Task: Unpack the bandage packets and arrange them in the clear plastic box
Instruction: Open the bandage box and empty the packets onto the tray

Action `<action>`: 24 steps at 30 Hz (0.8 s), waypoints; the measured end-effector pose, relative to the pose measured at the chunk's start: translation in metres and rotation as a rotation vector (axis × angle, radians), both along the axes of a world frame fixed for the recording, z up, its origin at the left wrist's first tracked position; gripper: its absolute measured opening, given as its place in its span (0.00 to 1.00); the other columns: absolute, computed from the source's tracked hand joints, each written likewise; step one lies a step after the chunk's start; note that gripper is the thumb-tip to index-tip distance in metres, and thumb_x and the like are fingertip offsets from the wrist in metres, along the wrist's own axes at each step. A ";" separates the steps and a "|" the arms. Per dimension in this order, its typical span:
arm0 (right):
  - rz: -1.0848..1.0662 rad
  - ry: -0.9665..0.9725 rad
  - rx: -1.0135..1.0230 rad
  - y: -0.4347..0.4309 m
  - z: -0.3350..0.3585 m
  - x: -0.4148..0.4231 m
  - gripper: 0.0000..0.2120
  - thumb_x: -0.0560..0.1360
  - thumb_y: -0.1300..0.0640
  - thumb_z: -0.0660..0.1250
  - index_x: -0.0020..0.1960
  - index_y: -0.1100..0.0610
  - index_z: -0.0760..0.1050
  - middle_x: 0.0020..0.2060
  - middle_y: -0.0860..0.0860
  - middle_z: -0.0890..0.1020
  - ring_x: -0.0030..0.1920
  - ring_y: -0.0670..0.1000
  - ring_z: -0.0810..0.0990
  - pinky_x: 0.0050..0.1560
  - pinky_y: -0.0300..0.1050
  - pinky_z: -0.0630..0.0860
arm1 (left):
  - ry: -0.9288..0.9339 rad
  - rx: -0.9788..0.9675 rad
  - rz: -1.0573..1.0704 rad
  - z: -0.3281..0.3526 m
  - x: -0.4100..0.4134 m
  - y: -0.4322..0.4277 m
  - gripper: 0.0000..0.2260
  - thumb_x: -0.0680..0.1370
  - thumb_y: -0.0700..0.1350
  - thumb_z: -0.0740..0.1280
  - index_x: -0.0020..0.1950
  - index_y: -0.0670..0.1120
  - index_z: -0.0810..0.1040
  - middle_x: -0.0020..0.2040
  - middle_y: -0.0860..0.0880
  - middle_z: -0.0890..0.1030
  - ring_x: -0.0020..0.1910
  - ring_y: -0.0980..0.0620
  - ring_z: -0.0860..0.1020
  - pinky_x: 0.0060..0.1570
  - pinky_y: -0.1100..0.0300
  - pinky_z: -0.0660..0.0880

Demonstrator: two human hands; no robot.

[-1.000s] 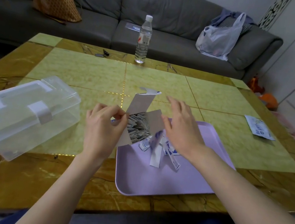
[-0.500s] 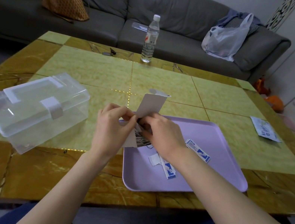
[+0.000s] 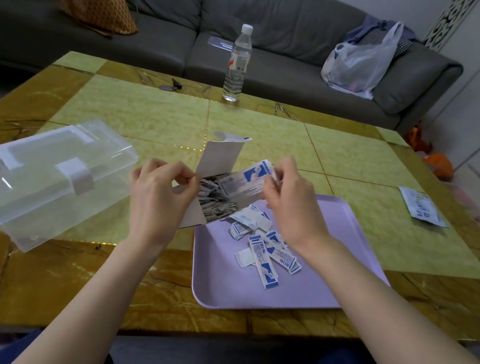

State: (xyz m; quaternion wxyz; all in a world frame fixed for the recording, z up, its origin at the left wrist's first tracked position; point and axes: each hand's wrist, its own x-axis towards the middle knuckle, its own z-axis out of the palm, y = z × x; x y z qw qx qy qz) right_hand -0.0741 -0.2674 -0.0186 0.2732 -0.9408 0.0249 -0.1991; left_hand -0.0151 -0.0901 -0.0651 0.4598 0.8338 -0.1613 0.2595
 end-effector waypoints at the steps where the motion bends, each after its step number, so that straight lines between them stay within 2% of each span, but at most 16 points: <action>1: -0.023 -0.014 0.025 -0.007 0.001 -0.002 0.05 0.79 0.62 0.57 0.46 0.57 0.62 0.37 0.57 0.76 0.38 0.58 0.80 0.36 0.59 0.77 | -0.002 0.003 0.007 0.001 0.000 0.000 0.05 0.73 0.40 0.70 0.37 0.43 0.78 0.35 0.56 0.71 0.43 0.56 0.66 0.50 0.60 0.57; 3: -0.080 -0.030 0.031 -0.022 0.001 -0.005 0.02 0.79 0.63 0.58 0.49 0.58 0.65 0.38 0.57 0.77 0.38 0.56 0.80 0.37 0.57 0.78 | -0.002 0.006 0.011 0.002 0.000 0.001 0.05 0.73 0.40 0.70 0.37 0.42 0.78 0.35 0.58 0.70 0.43 0.56 0.66 0.51 0.58 0.58; 5: -0.152 0.002 -0.041 -0.036 -0.001 -0.007 0.05 0.78 0.63 0.60 0.54 0.59 0.69 0.38 0.55 0.77 0.37 0.55 0.77 0.34 0.50 0.74 | -0.017 0.016 0.002 0.002 0.000 0.001 0.06 0.73 0.41 0.70 0.37 0.42 0.78 0.34 0.59 0.70 0.43 0.55 0.67 0.50 0.58 0.59; 6: -0.181 0.044 -0.091 -0.042 -0.002 -0.007 0.06 0.77 0.62 0.61 0.54 0.59 0.71 0.38 0.54 0.77 0.37 0.54 0.75 0.34 0.46 0.70 | -0.031 0.026 -0.005 0.001 0.000 0.001 0.06 0.73 0.41 0.70 0.37 0.43 0.78 0.34 0.58 0.71 0.43 0.55 0.68 0.50 0.59 0.58; 8: -0.235 0.130 -0.180 -0.051 -0.005 -0.007 0.03 0.77 0.59 0.63 0.49 0.59 0.73 0.41 0.54 0.77 0.38 0.54 0.73 0.35 0.43 0.66 | -0.047 0.044 -0.023 0.000 0.000 0.000 0.06 0.73 0.42 0.69 0.37 0.43 0.78 0.34 0.56 0.73 0.43 0.54 0.68 0.49 0.60 0.58; 11: -0.322 0.216 -0.283 -0.054 -0.008 -0.004 0.10 0.78 0.54 0.62 0.41 0.58 0.68 0.38 0.53 0.74 0.38 0.56 0.71 0.34 0.44 0.62 | -0.036 0.051 -0.042 -0.002 -0.001 -0.003 0.06 0.72 0.44 0.68 0.37 0.44 0.77 0.35 0.55 0.74 0.44 0.53 0.70 0.49 0.63 0.57; 15: -0.400 0.199 -0.449 -0.054 -0.008 0.002 0.14 0.80 0.49 0.57 0.42 0.57 0.63 0.36 0.50 0.70 0.35 0.55 0.69 0.28 0.45 0.57 | -0.047 0.061 -0.070 -0.003 -0.003 -0.008 0.07 0.72 0.46 0.66 0.37 0.44 0.78 0.34 0.56 0.74 0.43 0.54 0.69 0.51 0.59 0.59; 17: -0.418 0.199 -0.477 -0.055 -0.011 0.004 0.10 0.81 0.51 0.57 0.45 0.57 0.66 0.38 0.51 0.72 0.35 0.55 0.70 0.29 0.44 0.59 | -0.046 0.067 -0.080 -0.003 -0.003 -0.010 0.07 0.72 0.46 0.67 0.37 0.44 0.78 0.34 0.56 0.74 0.43 0.54 0.69 0.51 0.58 0.59; 19: -0.444 0.222 -0.498 -0.058 -0.015 0.005 0.03 0.80 0.59 0.59 0.51 0.58 0.69 0.44 0.53 0.77 0.37 0.56 0.72 0.31 0.44 0.61 | -0.039 0.068 -0.089 -0.003 -0.004 -0.012 0.07 0.72 0.46 0.66 0.36 0.44 0.78 0.34 0.56 0.74 0.43 0.54 0.69 0.51 0.57 0.60; 21: -0.468 0.257 -0.503 -0.060 -0.016 0.005 0.11 0.77 0.66 0.59 0.57 0.58 0.70 0.50 0.55 0.77 0.41 0.58 0.76 0.33 0.45 0.63 | -0.037 0.076 -0.097 -0.004 -0.005 -0.012 0.07 0.72 0.46 0.66 0.37 0.44 0.77 0.34 0.57 0.74 0.43 0.54 0.69 0.52 0.55 0.61; 24: -0.418 0.271 -0.401 -0.057 -0.015 0.002 0.22 0.74 0.71 0.58 0.66 0.56 0.68 0.59 0.55 0.72 0.47 0.59 0.77 0.36 0.43 0.64 | -0.034 0.074 -0.108 -0.004 -0.005 -0.013 0.07 0.72 0.46 0.67 0.37 0.44 0.77 0.34 0.57 0.75 0.44 0.55 0.68 0.52 0.54 0.62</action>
